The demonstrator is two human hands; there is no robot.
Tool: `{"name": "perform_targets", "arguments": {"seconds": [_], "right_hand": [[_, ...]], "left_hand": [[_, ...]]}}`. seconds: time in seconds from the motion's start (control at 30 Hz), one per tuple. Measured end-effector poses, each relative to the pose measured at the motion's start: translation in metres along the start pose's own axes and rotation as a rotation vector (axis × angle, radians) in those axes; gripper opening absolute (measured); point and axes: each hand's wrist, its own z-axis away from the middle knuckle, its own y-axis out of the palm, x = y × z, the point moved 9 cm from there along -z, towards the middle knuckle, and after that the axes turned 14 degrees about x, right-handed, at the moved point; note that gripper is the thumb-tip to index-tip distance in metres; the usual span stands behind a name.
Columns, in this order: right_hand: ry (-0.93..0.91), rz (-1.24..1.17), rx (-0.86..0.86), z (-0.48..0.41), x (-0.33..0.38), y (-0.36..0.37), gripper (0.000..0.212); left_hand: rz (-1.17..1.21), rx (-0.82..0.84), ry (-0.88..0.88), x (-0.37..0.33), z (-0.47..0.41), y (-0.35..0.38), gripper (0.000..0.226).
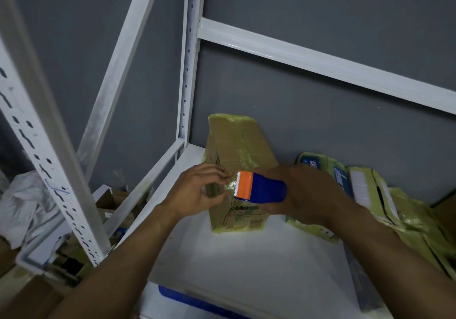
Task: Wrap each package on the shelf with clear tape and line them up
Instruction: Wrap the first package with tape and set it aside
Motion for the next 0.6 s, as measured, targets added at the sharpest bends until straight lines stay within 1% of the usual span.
{"name": "perform_targets", "arguments": {"seconds": [0.23,0.4,0.5,0.6], "right_hand": [[0.006,-0.038,0.008,0.010,-0.005,-0.002,0.063],[0.046,0.008,0.001,0.018,-0.018,-0.011,0.050],[0.055,0.050,0.011,0.017,-0.019,-0.012,0.051],[0.066,0.040,0.024,0.012,-0.024,-0.007,0.055]], "left_hand": [[-0.051,-0.007,0.027,-0.005,-0.005,-0.003,0.027],[-0.062,-0.039,0.013,-0.002,0.001,-0.005,0.025],[-0.064,-0.008,-0.008,-0.001,0.002,-0.001,0.026],[-0.117,0.037,-0.020,-0.002,0.002,0.004,0.034]]}}
